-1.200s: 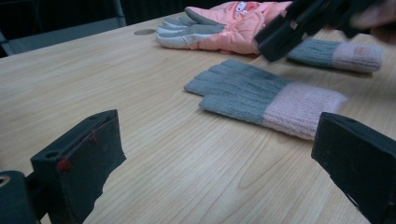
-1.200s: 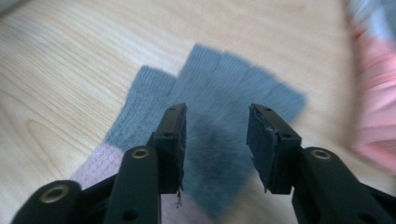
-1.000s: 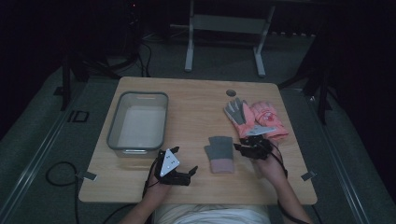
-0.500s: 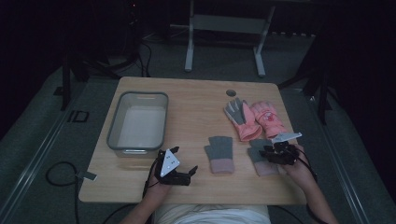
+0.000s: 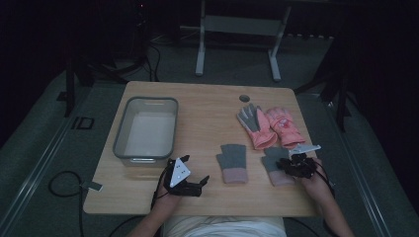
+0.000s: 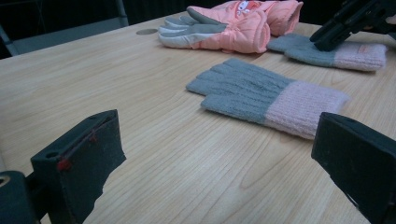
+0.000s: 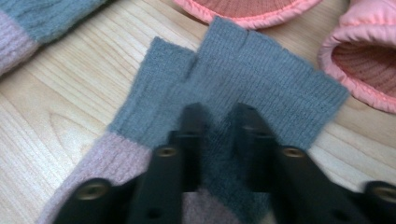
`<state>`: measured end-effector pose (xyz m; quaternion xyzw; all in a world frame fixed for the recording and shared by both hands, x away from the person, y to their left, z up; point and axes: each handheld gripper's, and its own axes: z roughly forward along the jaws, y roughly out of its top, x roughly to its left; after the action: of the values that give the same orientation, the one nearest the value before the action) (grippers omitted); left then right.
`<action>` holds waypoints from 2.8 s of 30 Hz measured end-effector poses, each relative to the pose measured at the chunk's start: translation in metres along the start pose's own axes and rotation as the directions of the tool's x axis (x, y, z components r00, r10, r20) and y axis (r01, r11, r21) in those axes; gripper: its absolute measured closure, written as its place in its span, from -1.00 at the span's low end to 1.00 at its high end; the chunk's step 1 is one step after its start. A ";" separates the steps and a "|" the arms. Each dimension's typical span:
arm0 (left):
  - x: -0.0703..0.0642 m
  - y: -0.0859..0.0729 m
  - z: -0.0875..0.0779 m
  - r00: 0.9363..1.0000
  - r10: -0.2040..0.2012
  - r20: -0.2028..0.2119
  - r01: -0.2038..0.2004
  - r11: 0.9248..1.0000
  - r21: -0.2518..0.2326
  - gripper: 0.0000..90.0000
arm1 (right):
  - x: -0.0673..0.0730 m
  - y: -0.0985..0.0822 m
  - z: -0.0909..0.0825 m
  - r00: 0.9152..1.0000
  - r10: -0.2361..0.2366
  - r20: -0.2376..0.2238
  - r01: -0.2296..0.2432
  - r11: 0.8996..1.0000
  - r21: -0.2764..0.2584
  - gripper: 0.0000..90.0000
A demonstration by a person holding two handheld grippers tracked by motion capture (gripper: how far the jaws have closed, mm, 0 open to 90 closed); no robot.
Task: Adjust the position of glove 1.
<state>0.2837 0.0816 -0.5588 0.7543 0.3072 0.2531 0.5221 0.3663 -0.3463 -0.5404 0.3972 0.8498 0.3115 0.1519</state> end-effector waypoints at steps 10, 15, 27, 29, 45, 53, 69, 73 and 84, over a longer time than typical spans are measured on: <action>0.000 0.000 0.000 1.000 0.002 -0.003 -0.002 1.000 -0.002 -0.96 | 0.011 0.001 -0.003 0.993 0.086 0.080 -0.085 0.996 -0.018 0.93; 0.000 0.000 0.000 1.000 0.001 -0.004 -0.001 1.000 -0.001 -0.96 | 0.018 0.007 -0.022 0.988 0.129 0.086 -0.123 0.990 -0.074 0.93; 0.000 0.000 -0.001 1.000 -0.003 -0.007 0.003 1.000 -0.005 -0.96 | 0.062 0.066 -0.060 0.992 0.116 0.045 -0.104 0.971 -0.214 0.93; 0.000 0.000 -0.001 1.000 -0.004 -0.006 0.004 1.000 -0.007 -0.96 | 0.072 0.074 -0.055 0.994 0.103 0.027 -0.095 0.971 -0.221 0.93; 0.001 0.000 0.000 1.000 -0.002 0.003 0.002 1.000 -0.002 -0.96 | 0.131 0.108 -0.007 0.994 0.042 -0.097 -0.059 0.982 -0.178 0.93; 0.000 0.000 0.000 1.000 0.001 0.001 -0.001 1.000 0.000 -0.96 | 0.128 0.097 0.016 0.993 0.056 -0.100 -0.067 0.992 -0.108 0.92; -0.001 0.000 0.000 1.000 0.013 0.001 -0.013 1.000 0.007 -0.96 | 0.117 0.086 0.050 0.992 0.070 -0.108 -0.073 0.997 -0.024 0.91; -0.001 0.000 0.000 1.000 0.022 0.008 -0.022 1.000 0.003 -0.96 | 0.116 0.085 0.054 0.990 0.077 -0.115 -0.080 0.997 -0.019 0.89; -0.004 0.004 0.002 0.999 0.035 -0.016 -0.035 0.999 -0.011 -0.94 | 0.113 0.085 0.047 0.994 0.056 -0.097 -0.061 0.997 -0.046 0.64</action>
<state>0.2829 0.0766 -0.5561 0.7546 0.2969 0.2700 0.5192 0.3667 -0.1985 -0.5221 0.4027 0.8363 0.3550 0.1115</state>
